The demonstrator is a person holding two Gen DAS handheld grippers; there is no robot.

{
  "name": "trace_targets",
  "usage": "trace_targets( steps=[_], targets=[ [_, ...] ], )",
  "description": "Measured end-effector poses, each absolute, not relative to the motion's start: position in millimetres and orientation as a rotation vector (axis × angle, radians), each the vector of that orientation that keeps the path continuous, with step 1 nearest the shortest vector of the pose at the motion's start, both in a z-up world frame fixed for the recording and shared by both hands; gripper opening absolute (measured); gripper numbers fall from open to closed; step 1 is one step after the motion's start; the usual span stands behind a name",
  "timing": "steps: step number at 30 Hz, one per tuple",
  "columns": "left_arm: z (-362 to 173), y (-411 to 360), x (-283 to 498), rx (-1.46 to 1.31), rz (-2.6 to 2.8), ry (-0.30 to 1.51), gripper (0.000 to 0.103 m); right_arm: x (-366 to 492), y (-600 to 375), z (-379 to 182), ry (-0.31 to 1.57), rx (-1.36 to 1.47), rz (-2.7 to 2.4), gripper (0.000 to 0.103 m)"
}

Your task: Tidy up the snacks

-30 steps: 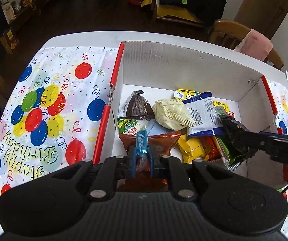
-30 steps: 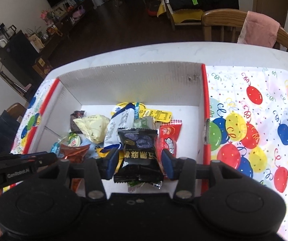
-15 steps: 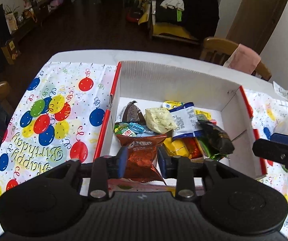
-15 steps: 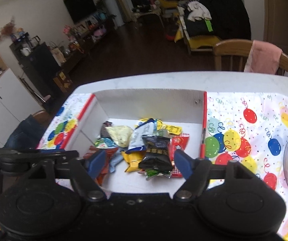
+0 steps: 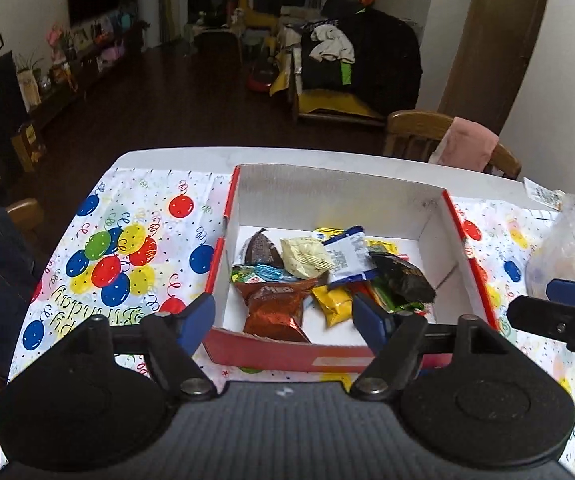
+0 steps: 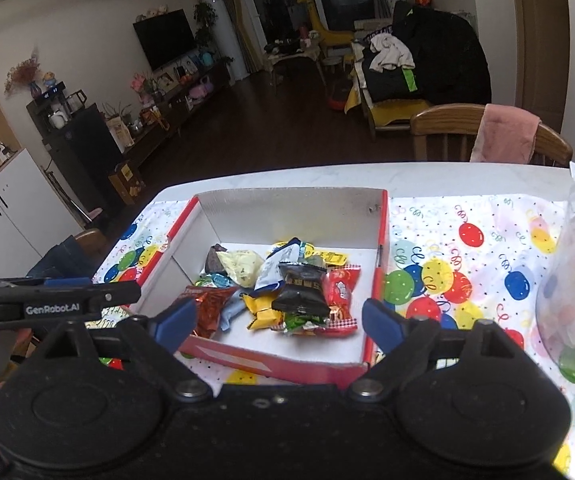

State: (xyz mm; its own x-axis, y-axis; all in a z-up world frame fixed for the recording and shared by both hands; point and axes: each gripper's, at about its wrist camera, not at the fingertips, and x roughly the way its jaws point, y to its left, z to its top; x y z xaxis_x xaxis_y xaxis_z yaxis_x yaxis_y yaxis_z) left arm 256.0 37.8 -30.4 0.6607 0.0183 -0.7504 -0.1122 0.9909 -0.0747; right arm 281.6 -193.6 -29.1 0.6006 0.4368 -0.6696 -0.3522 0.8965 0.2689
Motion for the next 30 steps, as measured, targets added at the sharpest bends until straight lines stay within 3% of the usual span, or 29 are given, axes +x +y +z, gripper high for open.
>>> trace_targets(
  steps=[3,6,14,17,30],
  targets=[
    [-26,33,246,-0.112,0.071,0.826,0.077,273,-199,-29,0.792,0.127,0.467,0.101],
    [-24,28,235,-0.113,0.058,0.802,0.087,265,-202,-26,0.775,0.11,0.46,0.103],
    [-21,13,216,-0.088,0.026,0.788,0.09,246,-210,-23,0.754,0.117,0.467,0.103],
    [-21,12,212,-0.098,0.01,0.788,0.101,242,-212,-22,0.745,0.113,0.465,0.103],
    [-15,11,204,-0.124,0.03,0.786,0.101,237,-216,-23,0.745,0.116,0.47,0.103]
  ],
)
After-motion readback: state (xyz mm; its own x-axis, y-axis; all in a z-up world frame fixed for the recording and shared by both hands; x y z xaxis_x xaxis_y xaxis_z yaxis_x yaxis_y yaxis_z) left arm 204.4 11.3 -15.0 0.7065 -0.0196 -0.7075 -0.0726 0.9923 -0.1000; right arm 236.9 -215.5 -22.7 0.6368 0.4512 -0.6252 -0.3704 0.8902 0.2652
